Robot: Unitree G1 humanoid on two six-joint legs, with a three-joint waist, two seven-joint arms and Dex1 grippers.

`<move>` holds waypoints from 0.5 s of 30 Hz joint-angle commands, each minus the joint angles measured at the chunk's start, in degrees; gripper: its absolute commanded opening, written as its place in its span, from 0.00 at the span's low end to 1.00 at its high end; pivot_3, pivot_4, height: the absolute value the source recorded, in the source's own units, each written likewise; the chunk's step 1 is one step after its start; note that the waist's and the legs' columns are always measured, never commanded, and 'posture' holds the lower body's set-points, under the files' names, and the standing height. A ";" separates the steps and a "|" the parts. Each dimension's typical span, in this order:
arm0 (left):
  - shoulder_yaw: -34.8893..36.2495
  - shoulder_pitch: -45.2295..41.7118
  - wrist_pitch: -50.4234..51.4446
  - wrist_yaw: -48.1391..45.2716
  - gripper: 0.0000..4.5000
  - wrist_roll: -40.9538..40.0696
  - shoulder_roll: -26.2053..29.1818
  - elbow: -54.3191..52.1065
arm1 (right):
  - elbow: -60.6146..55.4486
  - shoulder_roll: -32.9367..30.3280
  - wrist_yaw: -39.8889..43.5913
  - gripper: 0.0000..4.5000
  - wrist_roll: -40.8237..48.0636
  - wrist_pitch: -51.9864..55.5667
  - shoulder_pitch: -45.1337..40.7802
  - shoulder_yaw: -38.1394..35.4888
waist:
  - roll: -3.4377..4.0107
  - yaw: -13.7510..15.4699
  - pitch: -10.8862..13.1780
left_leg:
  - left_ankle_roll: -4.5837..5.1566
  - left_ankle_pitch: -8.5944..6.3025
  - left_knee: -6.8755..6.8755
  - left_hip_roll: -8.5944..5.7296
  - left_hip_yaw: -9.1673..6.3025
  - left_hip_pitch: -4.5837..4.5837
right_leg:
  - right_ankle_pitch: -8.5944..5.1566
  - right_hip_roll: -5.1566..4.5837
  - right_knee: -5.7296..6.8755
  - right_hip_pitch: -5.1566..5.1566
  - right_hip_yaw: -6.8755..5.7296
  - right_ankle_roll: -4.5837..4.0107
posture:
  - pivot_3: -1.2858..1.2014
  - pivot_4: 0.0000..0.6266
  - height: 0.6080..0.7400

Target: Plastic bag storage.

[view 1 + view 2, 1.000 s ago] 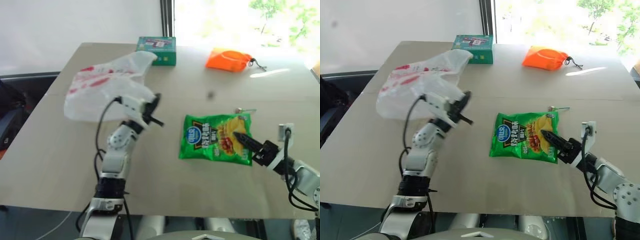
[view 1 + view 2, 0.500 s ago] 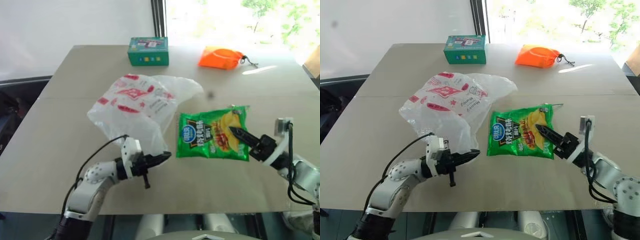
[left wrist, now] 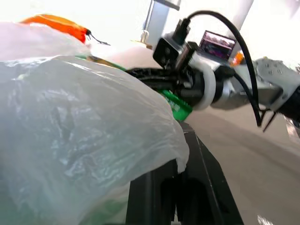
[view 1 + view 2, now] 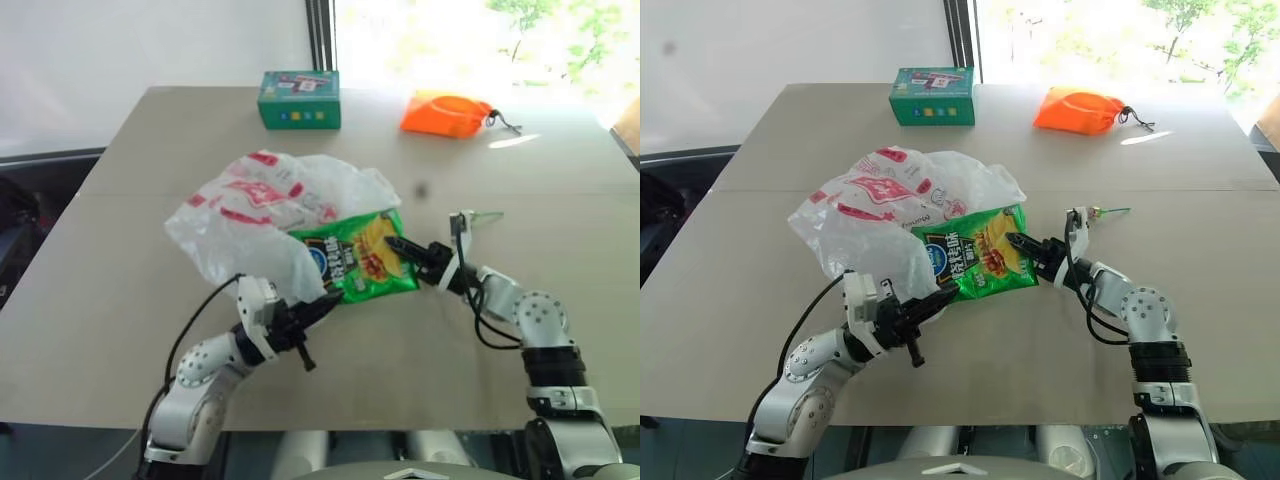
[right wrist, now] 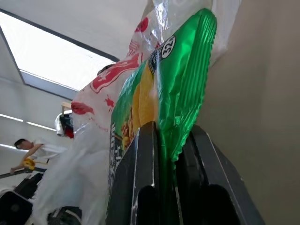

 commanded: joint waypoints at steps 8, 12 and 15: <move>5.96 3.28 -6.14 2.84 0.00 3.60 1.08 4.87 | -10.36 -19.13 24.14 0.73 -16.88 -10.40 7.11 3.51 | 0.04 0.69 0.02 | 0.17 -0.10 0.05 -0.01 0.01 0.03 | 0.00 0.04 0.01 0.01 0.02 0.00 | 0.52 0.24 1.00; 6.76 2.93 -7.65 1.55 0.00 4.28 2.66 6.68 | -12.13 -29.73 34.10 0.99 -23.28 -12.85 8.76 6.38 | 0.10 1.07 0.09 | 0.19 -0.11 0.05 -0.01 -0.01 0.03 | 0.00 0.02 0.00 0.03 0.00 0.00 | 0.52 0.24 1.00; 6.50 2.87 -8.22 0.53 0.00 4.51 3.61 7.20 | -8.53 -32.92 37.24 0.99 -27.52 -15.97 6.33 6.79 | 0.08 1.04 0.10 | 0.19 -0.11 0.06 0.00 -0.01 0.04 | 0.00 0.03 -0.02 0.04 -0.01 0.00 | 0.52 0.24 1.00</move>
